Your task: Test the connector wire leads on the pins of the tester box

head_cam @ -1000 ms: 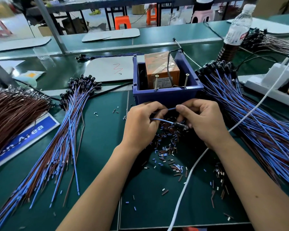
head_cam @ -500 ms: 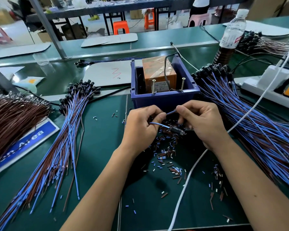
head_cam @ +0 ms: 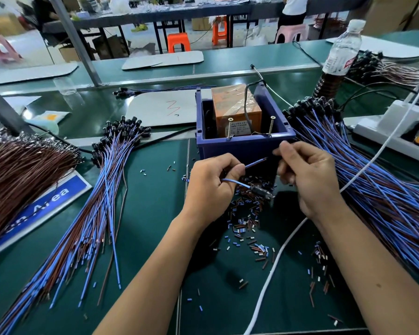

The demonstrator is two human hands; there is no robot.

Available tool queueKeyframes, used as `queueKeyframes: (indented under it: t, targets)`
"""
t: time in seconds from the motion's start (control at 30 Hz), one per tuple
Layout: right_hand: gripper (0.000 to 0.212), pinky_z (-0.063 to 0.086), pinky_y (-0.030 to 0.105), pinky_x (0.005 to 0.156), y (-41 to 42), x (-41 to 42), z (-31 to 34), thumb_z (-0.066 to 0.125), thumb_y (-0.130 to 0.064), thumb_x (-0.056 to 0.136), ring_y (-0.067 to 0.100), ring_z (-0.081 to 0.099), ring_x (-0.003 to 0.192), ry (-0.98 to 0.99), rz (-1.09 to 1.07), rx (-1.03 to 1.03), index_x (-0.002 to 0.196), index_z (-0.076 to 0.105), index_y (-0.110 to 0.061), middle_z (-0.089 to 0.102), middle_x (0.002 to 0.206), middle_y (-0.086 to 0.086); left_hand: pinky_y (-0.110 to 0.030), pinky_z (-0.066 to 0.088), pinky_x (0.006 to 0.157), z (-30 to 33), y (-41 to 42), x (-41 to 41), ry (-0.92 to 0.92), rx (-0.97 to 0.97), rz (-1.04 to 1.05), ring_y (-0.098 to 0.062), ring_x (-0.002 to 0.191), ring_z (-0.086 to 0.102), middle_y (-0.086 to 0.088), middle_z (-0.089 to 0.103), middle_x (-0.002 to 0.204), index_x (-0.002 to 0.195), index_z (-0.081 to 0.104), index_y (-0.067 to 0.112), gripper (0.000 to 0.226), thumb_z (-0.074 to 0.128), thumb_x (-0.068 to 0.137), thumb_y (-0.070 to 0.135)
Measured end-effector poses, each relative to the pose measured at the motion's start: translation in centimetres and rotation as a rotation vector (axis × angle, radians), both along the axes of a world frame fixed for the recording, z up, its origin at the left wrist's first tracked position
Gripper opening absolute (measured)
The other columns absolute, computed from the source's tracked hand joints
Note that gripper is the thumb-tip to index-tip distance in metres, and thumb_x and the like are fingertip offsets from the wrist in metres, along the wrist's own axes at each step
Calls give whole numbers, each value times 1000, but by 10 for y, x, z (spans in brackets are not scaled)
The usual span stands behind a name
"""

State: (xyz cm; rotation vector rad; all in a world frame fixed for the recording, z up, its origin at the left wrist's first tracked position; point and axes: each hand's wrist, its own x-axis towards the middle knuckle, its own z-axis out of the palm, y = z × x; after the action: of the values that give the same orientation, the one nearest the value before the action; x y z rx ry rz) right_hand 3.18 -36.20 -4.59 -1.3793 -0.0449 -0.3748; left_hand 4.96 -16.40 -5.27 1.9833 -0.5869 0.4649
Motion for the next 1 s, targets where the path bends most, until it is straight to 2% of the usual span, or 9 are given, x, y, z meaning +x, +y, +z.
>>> queueKeyframes:
  t: [0.13,0.23,0.4,0.5,0.57,0.67,0.77,0.83,1.0]
  targets:
    - [10,38,19,45,-3,3,-4,73,-23,95,9,46,47,21,-22,-31,89,79,-18,63,60,3,-22,37,53,1,1,0,26,-77,17,-6,55,47,15,54,61,78,69,14,19,66,97,15]
    - [16,36,19,44,4,0,-6,76,-33,89,8,46,46,18,35,-62,90,80,-17,64,61,4,-16,34,54,-1,-1,-2,26,-68,14,-6,54,47,19,52,59,78,69,14,19,66,96,15]
    - [9,46,21,52,17,-7,-4,81,-24,79,9,65,65,0,166,-91,86,81,-19,75,74,3,-29,44,54,-1,-6,-4,30,-107,-11,-10,58,55,8,61,64,80,70,14,17,67,97,15]
    - [13,56,28,69,28,-8,-3,78,-12,80,17,71,75,-24,208,9,91,78,-4,78,83,8,-39,48,56,-1,-11,-8,22,-155,-21,-19,59,59,1,64,65,82,71,13,18,66,99,14]
    - [13,60,25,71,30,-9,0,76,-7,80,15,74,76,-22,197,101,90,75,2,79,83,7,-35,51,57,-1,-14,-11,5,-178,-17,-18,60,63,2,66,66,83,70,12,18,65,100,14]
    - [10,60,24,65,28,-10,4,75,-9,79,13,71,68,-10,164,164,87,75,-4,78,85,6,-30,54,60,2,-17,-13,-59,-219,50,-16,66,69,7,70,72,86,70,12,18,64,102,14]
    - [5,45,23,44,23,-9,6,68,-10,93,12,46,43,-65,133,98,91,68,-6,76,91,10,-32,54,61,2,-15,-11,-161,-278,193,-13,69,69,7,72,78,90,70,12,16,62,103,15]
    - [9,42,26,42,18,-7,6,59,-7,103,15,39,39,-113,87,47,95,62,-6,76,98,14,-28,49,58,1,-12,-9,-206,-334,248,-10,64,66,8,72,76,101,69,14,11,59,105,15]
    - [4,47,26,46,9,-7,0,67,-17,103,15,55,46,-175,-236,-198,101,70,-15,77,86,4,-19,44,57,-1,-11,-7,-232,-364,329,-13,56,62,10,71,72,127,67,18,25,55,106,17]
